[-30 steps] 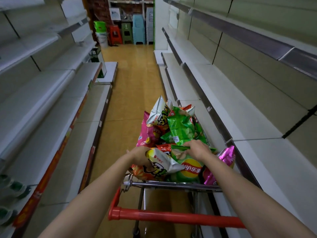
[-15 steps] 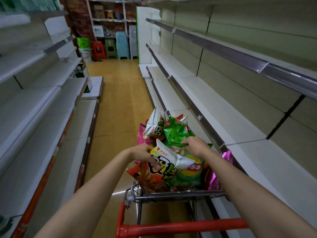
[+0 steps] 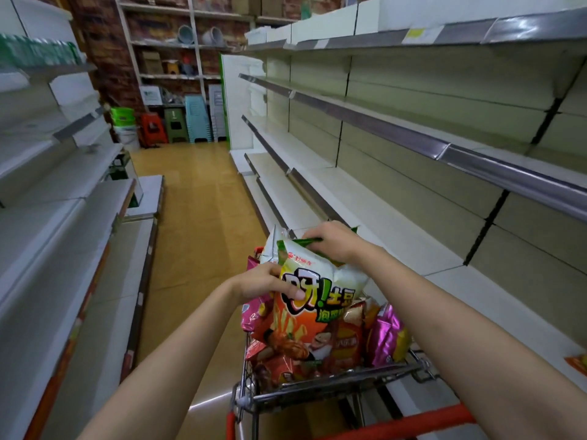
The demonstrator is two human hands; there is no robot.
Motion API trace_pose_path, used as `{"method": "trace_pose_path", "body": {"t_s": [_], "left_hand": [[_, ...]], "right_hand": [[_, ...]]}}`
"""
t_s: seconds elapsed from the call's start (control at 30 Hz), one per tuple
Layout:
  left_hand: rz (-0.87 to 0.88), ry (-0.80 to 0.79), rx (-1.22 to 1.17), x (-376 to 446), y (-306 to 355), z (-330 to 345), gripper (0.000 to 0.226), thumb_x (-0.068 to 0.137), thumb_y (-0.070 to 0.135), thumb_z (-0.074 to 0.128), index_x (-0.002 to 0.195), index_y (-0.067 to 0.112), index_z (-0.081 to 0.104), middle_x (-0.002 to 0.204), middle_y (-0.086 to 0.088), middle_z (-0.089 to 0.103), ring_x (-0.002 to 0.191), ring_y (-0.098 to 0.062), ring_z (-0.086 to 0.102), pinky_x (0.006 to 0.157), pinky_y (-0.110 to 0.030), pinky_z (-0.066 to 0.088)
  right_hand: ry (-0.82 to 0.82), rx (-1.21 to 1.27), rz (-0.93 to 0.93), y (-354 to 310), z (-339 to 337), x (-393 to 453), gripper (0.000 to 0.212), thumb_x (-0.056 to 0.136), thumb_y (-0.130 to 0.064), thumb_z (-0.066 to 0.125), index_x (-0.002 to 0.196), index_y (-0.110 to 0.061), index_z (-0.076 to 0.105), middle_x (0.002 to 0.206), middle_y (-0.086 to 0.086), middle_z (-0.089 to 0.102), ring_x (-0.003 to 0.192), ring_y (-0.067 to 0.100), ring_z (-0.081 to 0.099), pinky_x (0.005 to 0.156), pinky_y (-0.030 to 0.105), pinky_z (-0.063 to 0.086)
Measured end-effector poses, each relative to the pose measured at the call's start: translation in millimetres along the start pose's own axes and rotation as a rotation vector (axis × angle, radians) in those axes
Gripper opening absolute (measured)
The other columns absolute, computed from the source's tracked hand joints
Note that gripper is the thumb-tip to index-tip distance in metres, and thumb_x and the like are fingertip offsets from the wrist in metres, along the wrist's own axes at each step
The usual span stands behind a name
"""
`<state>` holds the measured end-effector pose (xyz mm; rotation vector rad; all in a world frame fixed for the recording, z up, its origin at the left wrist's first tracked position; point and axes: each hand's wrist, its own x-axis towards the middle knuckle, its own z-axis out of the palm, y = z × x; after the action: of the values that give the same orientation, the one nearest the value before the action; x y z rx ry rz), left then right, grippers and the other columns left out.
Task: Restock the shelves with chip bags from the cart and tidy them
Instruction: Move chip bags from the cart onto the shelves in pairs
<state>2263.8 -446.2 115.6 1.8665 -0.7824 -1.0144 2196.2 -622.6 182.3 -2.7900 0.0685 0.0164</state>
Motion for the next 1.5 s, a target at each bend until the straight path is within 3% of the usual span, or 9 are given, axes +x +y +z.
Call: {"method": "trace_pose_path", "body": {"t_s": [0.23,0.4,0.47,0.53,0.7,0.93,1.1,1.37,1.5], "left_hand": [[0.081,0.042,-0.164,-18,3,-14,0.081,0.055,0.036,0.085,0.122,-0.001,0.055,0.110,-0.015,0.071,0.100,-0.031,0.069,0.090,-0.041,0.054],[0.118,0.156,-0.329,-31,-7,-26,0.087,0.051,0.041,0.083,0.120,-0.004,0.055,0.107,-0.019,0.070,0.092,-0.032,0.069,0.083,-0.036,0.056],[0.143,0.183,-0.425,-38,-12,-32,0.070,0.058,0.041,0.079,0.111,0.000,0.060,0.097,-0.015,0.072,0.080,-0.025,0.070,0.077,-0.032,0.055],[0.171,0.211,-0.554,-43,-17,-38,0.050,0.067,0.038,0.075,0.105,0.007,0.064,0.090,-0.011,0.073,0.072,-0.020,0.069,0.073,-0.030,0.055],[0.245,0.264,-0.710,-48,-20,-48,0.058,0.059,0.050,0.068,0.103,0.013,0.064,0.086,-0.010,0.074,0.071,-0.023,0.071,0.069,-0.030,0.059],[0.224,0.213,-0.736,-45,-9,-43,0.041,0.075,0.043,0.067,0.102,0.012,0.066,0.086,-0.010,0.073,0.073,-0.024,0.069,0.076,-0.033,0.055],[0.196,0.136,-0.757,-42,-3,-34,0.039,0.080,0.042,0.064,0.103,0.011,0.066,0.090,-0.011,0.073,0.078,-0.026,0.069,0.081,-0.036,0.052],[0.222,0.163,-0.901,-31,2,-33,0.050,0.077,0.042,0.064,0.117,0.012,0.065,0.105,-0.012,0.072,0.098,-0.029,0.067,0.098,-0.046,0.047],[0.160,0.246,-0.812,-21,8,-27,0.049,0.089,0.049,0.055,0.117,0.010,0.063,0.099,-0.011,0.073,0.092,-0.028,0.068,0.084,-0.041,0.052]], "right_hand": [[0.122,0.190,0.028,-15,-13,-4,0.028,0.091,-0.025,0.062,0.118,-0.022,0.066,0.121,0.001,0.064,0.113,0.019,0.056,0.095,0.034,0.042],[0.352,0.543,0.125,-18,-25,-8,0.036,0.100,-0.021,0.045,0.136,-0.019,0.050,0.137,0.002,0.053,0.120,0.019,0.053,0.095,0.029,0.041],[0.428,0.605,0.176,-12,-25,-9,0.039,0.102,-0.023,0.041,0.140,-0.015,0.045,0.143,0.004,0.047,0.129,0.019,0.044,0.098,0.027,0.033],[0.393,0.609,0.237,-8,-19,-13,0.044,0.103,-0.028,0.038,0.143,-0.012,0.039,0.146,0.007,0.043,0.131,0.020,0.041,0.102,0.031,0.033],[0.084,0.640,0.311,-20,16,-25,0.071,0.095,-0.052,0.046,0.151,-0.014,0.024,0.156,0.007,0.026,0.140,0.026,0.032,0.111,0.046,0.032],[0.066,0.818,0.297,-34,39,-32,0.089,0.079,-0.030,0.075,0.149,-0.020,0.023,0.132,0.006,0.052,0.115,0.022,0.055,0.108,0.043,0.039],[0.232,0.864,0.325,-30,40,-44,0.070,0.080,-0.018,0.076,0.137,-0.015,0.035,0.102,-0.002,0.059,0.089,0.011,0.062,0.075,0.025,0.051],[0.561,0.908,0.501,0,36,-73,0.060,0.073,-0.026,0.082,0.117,-0.020,0.041,0.110,0.002,0.062,0.098,0.022,0.064,0.090,0.045,0.053],[0.623,1.000,0.499,13,29,-92,0.069,0.071,-0.028,0.083,0.125,-0.019,0.041,0.118,0.005,0.062,0.105,0.026,0.063,0.094,0.050,0.051]]}}
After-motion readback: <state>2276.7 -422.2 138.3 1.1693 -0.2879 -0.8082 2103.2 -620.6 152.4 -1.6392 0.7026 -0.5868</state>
